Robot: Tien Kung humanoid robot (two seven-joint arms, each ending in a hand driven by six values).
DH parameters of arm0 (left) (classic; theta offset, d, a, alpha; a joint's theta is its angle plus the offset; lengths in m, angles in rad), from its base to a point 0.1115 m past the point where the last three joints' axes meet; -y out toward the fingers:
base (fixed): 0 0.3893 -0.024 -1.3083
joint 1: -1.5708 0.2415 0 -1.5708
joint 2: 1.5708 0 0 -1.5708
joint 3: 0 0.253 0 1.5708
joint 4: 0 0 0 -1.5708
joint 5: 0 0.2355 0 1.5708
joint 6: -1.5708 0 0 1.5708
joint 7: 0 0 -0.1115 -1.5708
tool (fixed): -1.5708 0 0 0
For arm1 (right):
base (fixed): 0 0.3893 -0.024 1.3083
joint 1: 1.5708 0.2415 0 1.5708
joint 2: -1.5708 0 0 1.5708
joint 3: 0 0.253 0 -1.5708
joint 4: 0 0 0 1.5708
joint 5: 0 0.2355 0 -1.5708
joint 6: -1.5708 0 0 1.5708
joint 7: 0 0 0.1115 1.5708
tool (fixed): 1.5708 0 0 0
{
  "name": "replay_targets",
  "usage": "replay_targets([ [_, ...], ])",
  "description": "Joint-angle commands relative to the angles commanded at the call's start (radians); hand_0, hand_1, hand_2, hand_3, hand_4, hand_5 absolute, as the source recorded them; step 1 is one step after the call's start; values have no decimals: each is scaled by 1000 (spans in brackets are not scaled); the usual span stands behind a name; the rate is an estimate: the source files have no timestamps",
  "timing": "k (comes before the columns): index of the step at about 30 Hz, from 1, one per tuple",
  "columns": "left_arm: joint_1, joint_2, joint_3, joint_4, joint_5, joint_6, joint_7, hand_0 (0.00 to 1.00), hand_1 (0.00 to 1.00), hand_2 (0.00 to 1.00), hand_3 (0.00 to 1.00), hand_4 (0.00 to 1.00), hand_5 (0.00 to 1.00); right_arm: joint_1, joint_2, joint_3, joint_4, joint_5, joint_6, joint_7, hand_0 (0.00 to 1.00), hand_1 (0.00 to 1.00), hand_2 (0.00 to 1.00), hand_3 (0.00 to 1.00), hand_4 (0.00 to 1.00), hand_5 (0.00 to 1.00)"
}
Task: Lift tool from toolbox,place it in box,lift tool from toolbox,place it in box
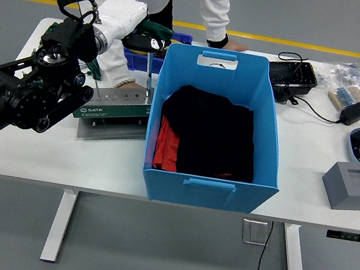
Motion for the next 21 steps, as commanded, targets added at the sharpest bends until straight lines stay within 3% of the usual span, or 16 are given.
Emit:
replay_targets([
  [7,-18,15,-1,-18,-2,-7,-2,214,2,8,60,685,777,3,-1,1,0,8,0,2,683,666,730,575,781,697],
  [21,2,26,2,-16,-17,-10,-6,214,2,7,60,673,751,6,-1,3,0,7,1,2,684,667,730,575,781,696],
])
